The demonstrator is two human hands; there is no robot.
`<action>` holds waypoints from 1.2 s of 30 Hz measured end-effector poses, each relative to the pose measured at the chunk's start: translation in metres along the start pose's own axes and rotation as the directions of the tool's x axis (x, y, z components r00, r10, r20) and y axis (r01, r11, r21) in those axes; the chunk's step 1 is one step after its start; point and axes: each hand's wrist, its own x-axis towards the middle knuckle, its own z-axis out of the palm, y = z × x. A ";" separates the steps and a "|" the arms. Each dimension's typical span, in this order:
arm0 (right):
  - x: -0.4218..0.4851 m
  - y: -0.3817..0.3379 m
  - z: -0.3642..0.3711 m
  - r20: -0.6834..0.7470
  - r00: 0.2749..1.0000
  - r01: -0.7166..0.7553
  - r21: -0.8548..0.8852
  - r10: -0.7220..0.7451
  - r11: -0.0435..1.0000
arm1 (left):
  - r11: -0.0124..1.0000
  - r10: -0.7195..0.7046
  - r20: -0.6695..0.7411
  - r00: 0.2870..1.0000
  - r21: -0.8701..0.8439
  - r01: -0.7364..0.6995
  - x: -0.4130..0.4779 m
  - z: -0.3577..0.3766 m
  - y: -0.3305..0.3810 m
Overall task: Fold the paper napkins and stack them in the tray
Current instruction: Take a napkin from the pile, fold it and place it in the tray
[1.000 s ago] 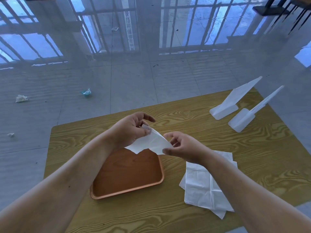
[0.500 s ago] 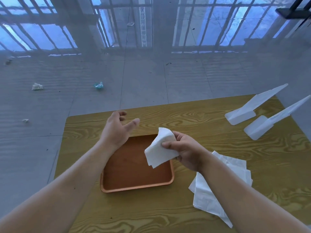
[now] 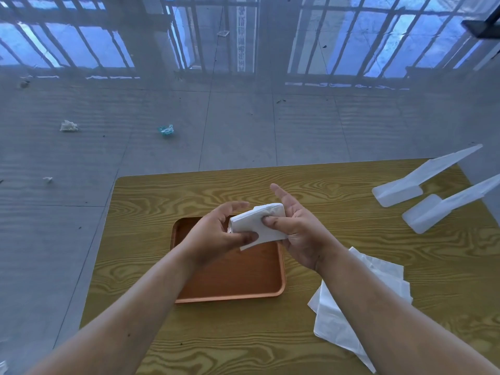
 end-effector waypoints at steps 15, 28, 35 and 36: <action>0.004 -0.004 -0.003 -0.072 0.985 -0.167 -0.200 0.155 0.965 | 0.823 -0.140 0.034 0.990 -0.552 0.135 0.008 -0.008 0.007; 0.006 0.021 0.009 -0.086 0.976 -0.206 -0.059 0.201 0.977 | 0.817 -0.270 0.013 0.963 -0.527 0.236 0.001 -0.009 -0.016; 0.014 0.038 0.003 -0.033 0.983 -0.183 -0.108 0.180 0.977 | 0.791 -0.277 0.117 0.954 -0.536 0.295 -0.007 -0.017 -0.035; 0.017 0.044 0.003 -0.091 0.983 -0.175 -0.189 0.160 0.966 | 0.814 -0.297 0.075 0.952 -0.501 0.294 -0.007 -0.015 -0.041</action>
